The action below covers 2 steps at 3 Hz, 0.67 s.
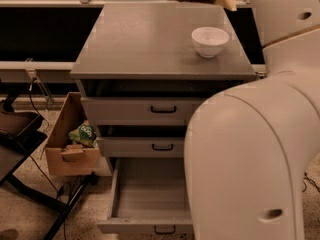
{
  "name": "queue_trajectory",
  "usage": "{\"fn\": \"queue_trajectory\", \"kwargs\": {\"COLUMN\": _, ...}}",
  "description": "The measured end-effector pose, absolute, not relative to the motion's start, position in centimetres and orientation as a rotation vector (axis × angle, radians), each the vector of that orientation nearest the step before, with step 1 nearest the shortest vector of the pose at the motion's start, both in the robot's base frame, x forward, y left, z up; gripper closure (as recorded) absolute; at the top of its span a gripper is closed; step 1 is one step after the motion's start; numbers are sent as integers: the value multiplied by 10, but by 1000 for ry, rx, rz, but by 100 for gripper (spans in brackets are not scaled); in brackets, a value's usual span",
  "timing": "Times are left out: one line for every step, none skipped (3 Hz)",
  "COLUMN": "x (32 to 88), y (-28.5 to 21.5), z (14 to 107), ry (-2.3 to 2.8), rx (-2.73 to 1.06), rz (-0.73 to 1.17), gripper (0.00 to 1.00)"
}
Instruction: Pick brown chip bag from bottom drawer and place on counter
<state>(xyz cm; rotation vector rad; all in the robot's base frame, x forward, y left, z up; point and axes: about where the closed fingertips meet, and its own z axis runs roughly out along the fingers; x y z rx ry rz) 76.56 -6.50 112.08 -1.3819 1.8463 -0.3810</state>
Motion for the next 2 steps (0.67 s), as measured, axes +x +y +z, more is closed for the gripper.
{"fn": "queue_trajectory", "kwargs": {"x": 783, "y": -9, "z": 1098, "ry": 1801, "rx": -1295, "rz": -175, "gripper": 100}}
{"fn": "queue_trajectory", "kwargs": {"x": 792, "y": 38, "z": 1058, "ry": 1755, "rx": -1259, "rz": 3, "gripper": 100}}
